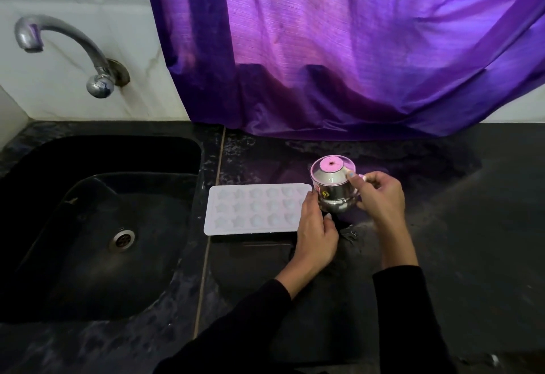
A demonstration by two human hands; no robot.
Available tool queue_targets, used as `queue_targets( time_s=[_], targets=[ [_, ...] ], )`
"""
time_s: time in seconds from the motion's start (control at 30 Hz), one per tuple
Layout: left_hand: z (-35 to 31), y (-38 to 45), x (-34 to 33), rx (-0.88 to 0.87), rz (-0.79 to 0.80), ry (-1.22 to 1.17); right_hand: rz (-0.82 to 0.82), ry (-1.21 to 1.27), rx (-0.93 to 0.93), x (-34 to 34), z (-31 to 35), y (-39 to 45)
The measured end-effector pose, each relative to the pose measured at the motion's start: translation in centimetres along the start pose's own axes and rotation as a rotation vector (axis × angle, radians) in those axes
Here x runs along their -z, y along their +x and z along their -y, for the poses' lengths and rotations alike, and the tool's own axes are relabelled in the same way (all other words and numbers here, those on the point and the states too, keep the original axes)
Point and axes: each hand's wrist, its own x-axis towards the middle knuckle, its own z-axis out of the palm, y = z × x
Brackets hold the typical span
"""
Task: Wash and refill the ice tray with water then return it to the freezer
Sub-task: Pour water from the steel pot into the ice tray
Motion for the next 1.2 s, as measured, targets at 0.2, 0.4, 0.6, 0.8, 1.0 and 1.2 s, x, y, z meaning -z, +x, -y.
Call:
queue_targets(
  time_s=[0.2,0.4,0.6,0.8,1.0,1.2],
  targets=[
    [0.0,-0.1,0.9,0.027,0.028,-0.021,-0.023,-0.16,0.056,-0.8,1.1,-0.2],
    [0.1,-0.2,1.7,0.036,0.071,-0.045,-0.05,-0.21,0.073,-1.2,1.5,-0.5],
    [0.4,-0.7,2.0,0.039,0.09,-0.031,-0.054,-0.228,0.095,-1.3,1.6,-1.2],
    [0.6,-0.5,2.3,0.023,0.105,-0.021,-0.092,-0.174,0.057,-1.4,1.4,-1.9],
    [0.9,-0.5,2.8,0.023,0.086,-0.029,-0.089,0.019,-0.028,-1.6,0.9,-2.6],
    [0.8,-0.7,3.2,0.013,0.035,-0.068,-0.083,0.063,-0.035,-2.1,1.6,-3.2]
  ],
)
